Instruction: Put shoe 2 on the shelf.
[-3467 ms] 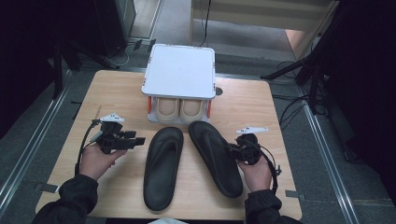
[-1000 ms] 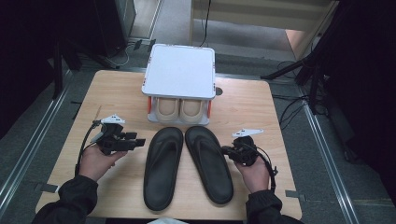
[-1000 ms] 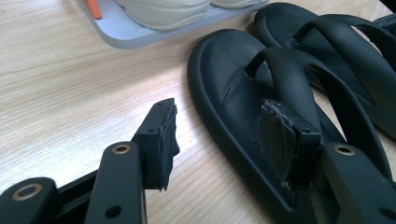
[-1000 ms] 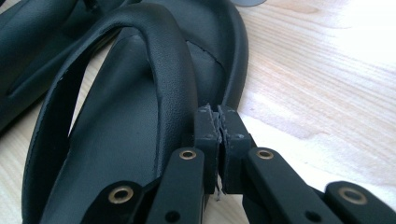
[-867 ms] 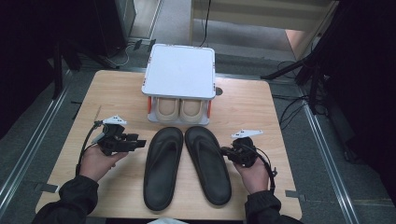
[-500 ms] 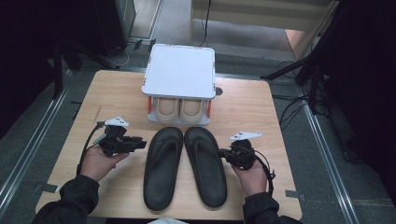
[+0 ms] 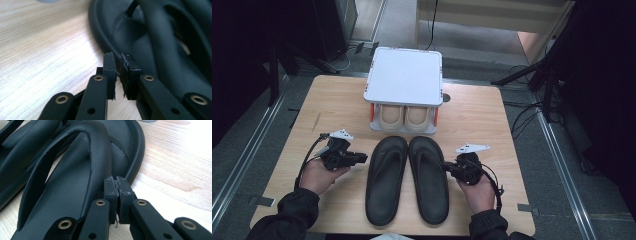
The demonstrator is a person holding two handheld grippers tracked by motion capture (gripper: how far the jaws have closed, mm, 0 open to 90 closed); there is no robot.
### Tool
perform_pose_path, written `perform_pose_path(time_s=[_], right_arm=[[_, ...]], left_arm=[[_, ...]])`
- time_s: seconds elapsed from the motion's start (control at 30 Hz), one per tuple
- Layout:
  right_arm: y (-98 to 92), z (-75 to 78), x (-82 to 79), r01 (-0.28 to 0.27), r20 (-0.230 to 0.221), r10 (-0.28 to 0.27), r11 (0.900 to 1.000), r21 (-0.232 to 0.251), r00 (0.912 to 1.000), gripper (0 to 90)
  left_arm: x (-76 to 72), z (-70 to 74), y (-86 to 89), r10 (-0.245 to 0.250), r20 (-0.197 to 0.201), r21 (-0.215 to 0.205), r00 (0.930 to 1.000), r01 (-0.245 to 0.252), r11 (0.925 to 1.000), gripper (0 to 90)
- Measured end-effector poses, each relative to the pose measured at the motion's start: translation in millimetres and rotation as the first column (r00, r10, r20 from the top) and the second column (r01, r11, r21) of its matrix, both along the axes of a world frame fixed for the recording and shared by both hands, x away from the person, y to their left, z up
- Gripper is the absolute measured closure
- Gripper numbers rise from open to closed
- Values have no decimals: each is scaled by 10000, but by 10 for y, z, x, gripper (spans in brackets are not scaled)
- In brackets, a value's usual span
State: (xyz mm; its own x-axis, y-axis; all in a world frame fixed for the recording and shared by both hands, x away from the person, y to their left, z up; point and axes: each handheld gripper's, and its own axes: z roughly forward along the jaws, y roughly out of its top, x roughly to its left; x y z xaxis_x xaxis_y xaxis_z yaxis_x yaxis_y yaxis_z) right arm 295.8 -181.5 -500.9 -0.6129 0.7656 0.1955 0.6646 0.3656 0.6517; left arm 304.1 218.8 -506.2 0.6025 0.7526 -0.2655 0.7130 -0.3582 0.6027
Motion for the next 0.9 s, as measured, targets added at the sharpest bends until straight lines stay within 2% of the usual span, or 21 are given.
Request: perform_pose_path(time_s=[0.13, 0.4, 0.57, 0.9], right_arm=[[21, -2, -30, 79, 60, -79, 10000, -16, 10000, 900], [36, -8, -55, 203, 45, -203, 9998, 73, 9998, 900], [40, -10, -56, 207, 39, -208, 9997, 87, 9998, 900], [61, -12, -66, 190, 24, -190, 9998, 64, 9998, 900]], left_arm=[[11, -57, -21, -27, -139, 107, 9999, 28, 9999, 898], [19, -130, -107, -307, -558, 352, 9980, 327, 9988, 900], [7, -138, -138, -393, -578, 437, 9976, 418, 9982, 900], [-31, -131, -164, -474, -730, 348, 9962, 500, 9981, 900]])
